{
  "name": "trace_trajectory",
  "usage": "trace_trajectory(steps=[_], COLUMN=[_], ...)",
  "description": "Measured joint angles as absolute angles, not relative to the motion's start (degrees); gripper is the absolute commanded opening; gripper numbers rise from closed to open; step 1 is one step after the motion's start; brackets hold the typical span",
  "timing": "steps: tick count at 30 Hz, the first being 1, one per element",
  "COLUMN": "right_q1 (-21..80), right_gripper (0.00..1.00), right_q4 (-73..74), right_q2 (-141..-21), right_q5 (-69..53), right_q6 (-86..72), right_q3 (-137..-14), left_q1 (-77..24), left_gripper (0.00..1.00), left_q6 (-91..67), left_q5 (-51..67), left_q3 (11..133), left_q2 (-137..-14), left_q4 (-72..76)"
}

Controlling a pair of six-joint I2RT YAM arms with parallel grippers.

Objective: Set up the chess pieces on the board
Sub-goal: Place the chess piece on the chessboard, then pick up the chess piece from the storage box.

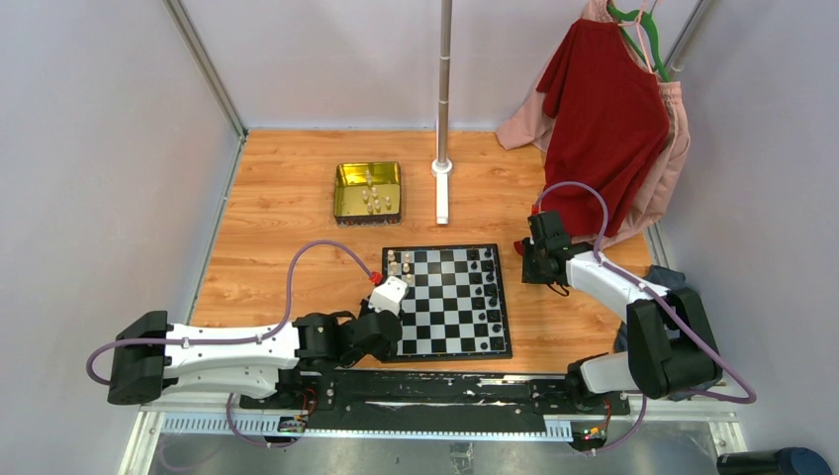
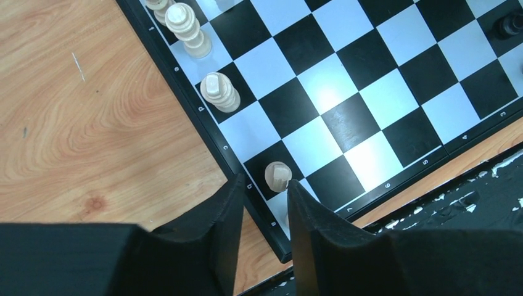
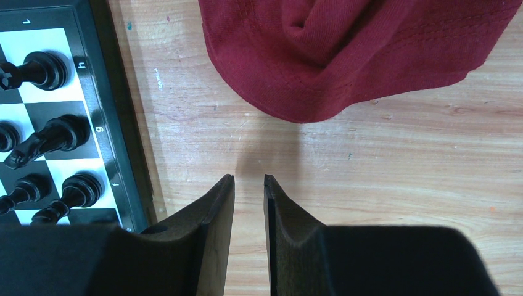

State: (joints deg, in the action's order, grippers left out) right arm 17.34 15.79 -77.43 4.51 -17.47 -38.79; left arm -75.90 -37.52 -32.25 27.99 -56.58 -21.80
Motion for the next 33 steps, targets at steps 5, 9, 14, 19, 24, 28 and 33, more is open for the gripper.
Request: trace_trajectory(steps=[5,9,14,19,24,28,33], right_q1=[17.34,17.34,17.34,17.34,17.34,17.34,17.34], right_gripper=[0.29,0.29,0.29,0.29,0.29,0.29,0.29], right_q4=[15.79,15.79,15.81,15.84,15.86,15.88,15.92], right_q2=[-77.43,-77.43,-77.43,-77.12,-75.85,-74.74,-73.65], right_q5=[4.51,4.51,4.47,4.25,3.92,3.44,2.55], right_q6=[-17.47,-17.47,-17.47,-17.50,-17.50,-17.50,-17.50], right_q3=[-38.79,-38.79,-38.79,-38.79,-38.79,-38.79,-38.79], left_q1=[-75.90,-75.90,-75.90,-75.90,-75.70,-70.00,-58.48], left_gripper=[0.48,0.55,0.63,0.71,0.74,0.73,0.73], left_q6=[-37.43,-37.06,-36.62,-36.64,-36.07,-33.45,-28.84], left_q5=[-32.64,-32.64,-31.73,-31.83,-37.41,-39.11,-36.93], left_q3=[29.39,31.59,37.01,43.40,54.04,63.02,68.86], left_q2=[-55.88,-55.61,-55.13,-51.79,-53.76,-61.12,-71.88], left_q4=[-23.51,-25.10,-29.04,-33.69,-39.48,-40.40,-38.28])
